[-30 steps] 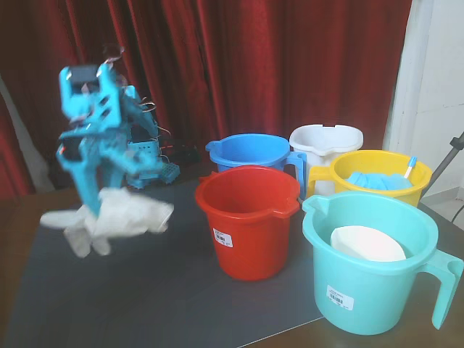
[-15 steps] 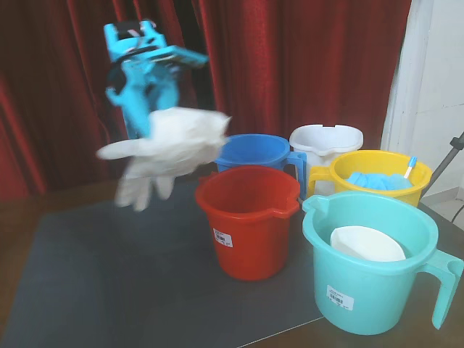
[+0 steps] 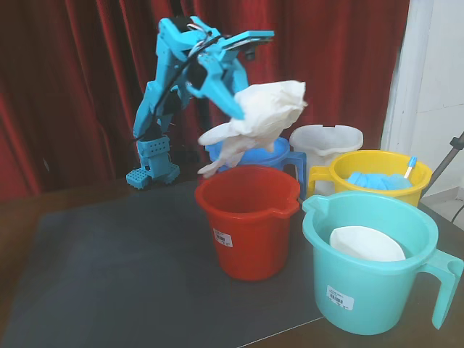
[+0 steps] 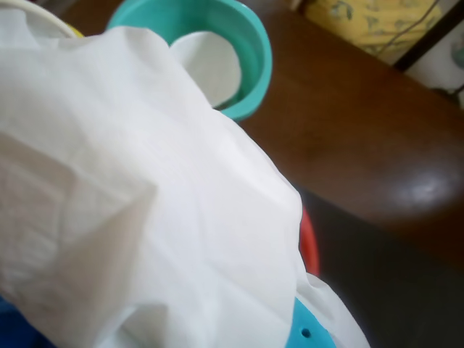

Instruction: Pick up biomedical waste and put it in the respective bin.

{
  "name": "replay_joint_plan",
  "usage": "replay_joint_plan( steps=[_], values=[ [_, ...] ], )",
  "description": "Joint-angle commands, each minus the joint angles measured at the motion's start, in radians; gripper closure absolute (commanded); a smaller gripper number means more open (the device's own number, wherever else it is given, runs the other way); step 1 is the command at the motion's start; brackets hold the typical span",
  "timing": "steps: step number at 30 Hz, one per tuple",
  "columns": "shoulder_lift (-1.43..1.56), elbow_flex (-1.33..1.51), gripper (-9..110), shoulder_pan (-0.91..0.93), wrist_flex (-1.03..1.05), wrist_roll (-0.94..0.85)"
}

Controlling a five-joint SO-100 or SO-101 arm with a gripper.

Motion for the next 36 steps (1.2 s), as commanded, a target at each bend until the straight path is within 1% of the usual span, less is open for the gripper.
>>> replay_joint_plan(
  steps=[1, 8, 10, 15, 21, 23, 31, 36],
  values=[
    [0.035, -0.048, 102, -0.014, -0.028, 0.008],
    [-0.083, -0.014, 102, -0.009, -0.176, 0.002],
    [-0.11, -0.02, 102, 0.021, -0.21, -0.003],
    [-0.156, -0.02, 102, 0.095, -0.272, -0.089],
    [-0.153, -0.02, 102, 0.103, -0.259, -0.124],
    [-0.146, -0.008, 102, 0.133, -0.249, -0.144],
    [-0.14, -0.064, 101, 0.147, -0.129, -0.149],
    [-0.141, -0.15, 87, 0.144, -0.055, -0.133]
  ],
)
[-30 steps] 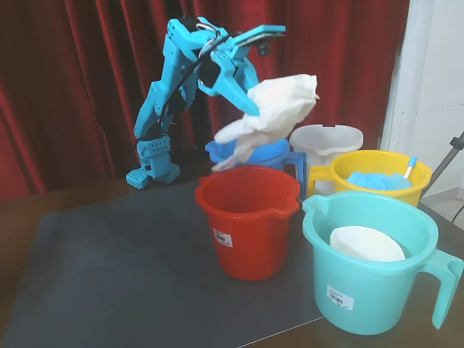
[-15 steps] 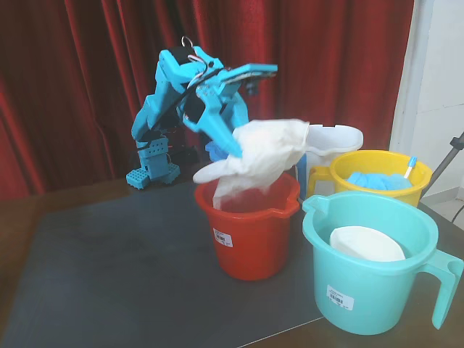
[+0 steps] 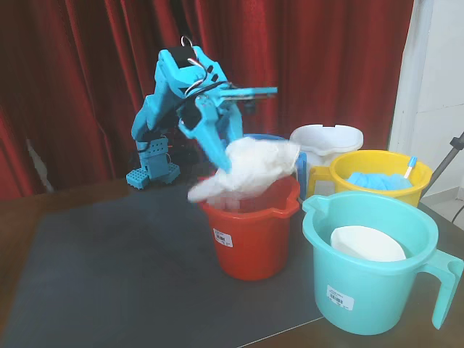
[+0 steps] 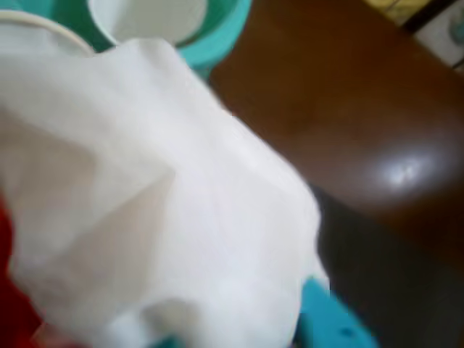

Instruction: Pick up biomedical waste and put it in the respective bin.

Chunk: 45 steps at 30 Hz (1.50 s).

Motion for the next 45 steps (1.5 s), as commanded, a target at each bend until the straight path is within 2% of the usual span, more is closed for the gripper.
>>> replay_joint_plan(
  steps=[1, 11, 18, 21, 27, 30, 39, 45],
  values=[
    [0.038, -0.161, 85, 0.008, 0.025, 0.006],
    [0.038, -0.261, 83, -0.061, 0.103, 0.006],
    [0.038, -0.334, 83, -0.06, 0.149, 0.006],
    [0.043, -0.408, 85, -0.028, 0.235, -0.006],
    [0.327, -0.383, 102, 0.092, 0.417, -0.023],
    [0.653, -0.089, 102, 0.132, 0.416, -0.213],
    [1.284, 0.732, 102, 0.14, 0.413, -0.675],
    [1.709, 1.338, 102, 0.192, 0.184, -0.953]
  ],
)
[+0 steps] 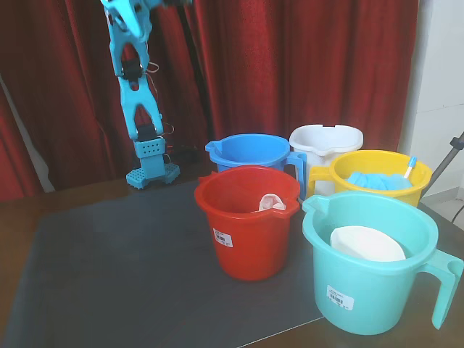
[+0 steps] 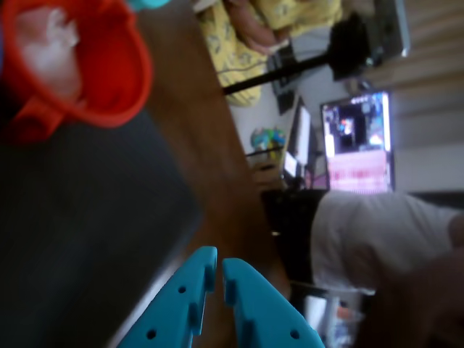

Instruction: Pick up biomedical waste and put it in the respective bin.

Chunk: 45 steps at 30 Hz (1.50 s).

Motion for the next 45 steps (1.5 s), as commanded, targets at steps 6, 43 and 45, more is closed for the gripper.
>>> replay_joint_plan(
  steps=[6, 43, 45],
  values=[
    [0.58, 0.845, 102, 0.146, -0.222, -0.291],
    [0.902, 1.782, 101, 0.281, -0.275, -0.359],
    [0.902, 1.782, 102, 0.321, -0.275, -0.359]
  ],
)
